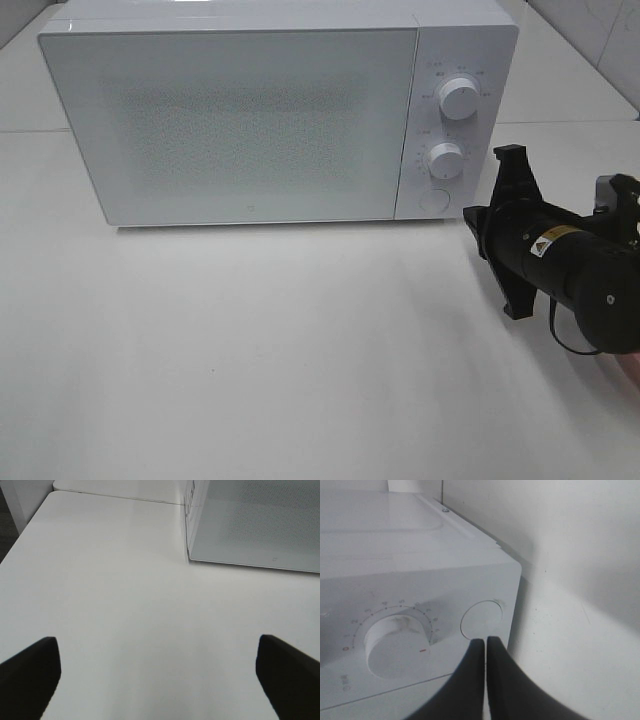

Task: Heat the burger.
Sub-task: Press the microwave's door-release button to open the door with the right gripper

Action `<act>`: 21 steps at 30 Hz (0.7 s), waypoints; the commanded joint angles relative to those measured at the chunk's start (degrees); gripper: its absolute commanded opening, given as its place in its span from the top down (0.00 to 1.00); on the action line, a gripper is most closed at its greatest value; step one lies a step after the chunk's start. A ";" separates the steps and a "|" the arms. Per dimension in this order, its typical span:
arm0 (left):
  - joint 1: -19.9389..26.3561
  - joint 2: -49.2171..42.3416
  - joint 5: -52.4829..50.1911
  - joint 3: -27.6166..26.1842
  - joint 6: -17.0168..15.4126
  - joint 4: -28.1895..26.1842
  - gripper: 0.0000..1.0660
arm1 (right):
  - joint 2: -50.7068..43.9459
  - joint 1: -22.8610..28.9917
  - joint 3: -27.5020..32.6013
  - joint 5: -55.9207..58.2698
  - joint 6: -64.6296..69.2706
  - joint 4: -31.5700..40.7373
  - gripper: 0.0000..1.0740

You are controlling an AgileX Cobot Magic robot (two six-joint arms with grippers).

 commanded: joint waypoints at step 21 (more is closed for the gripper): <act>-0.29 -0.80 -0.63 0.06 -0.17 -0.34 0.08 | 10.77 -2.92 -10.66 -0.23 2.98 -5.90 1.00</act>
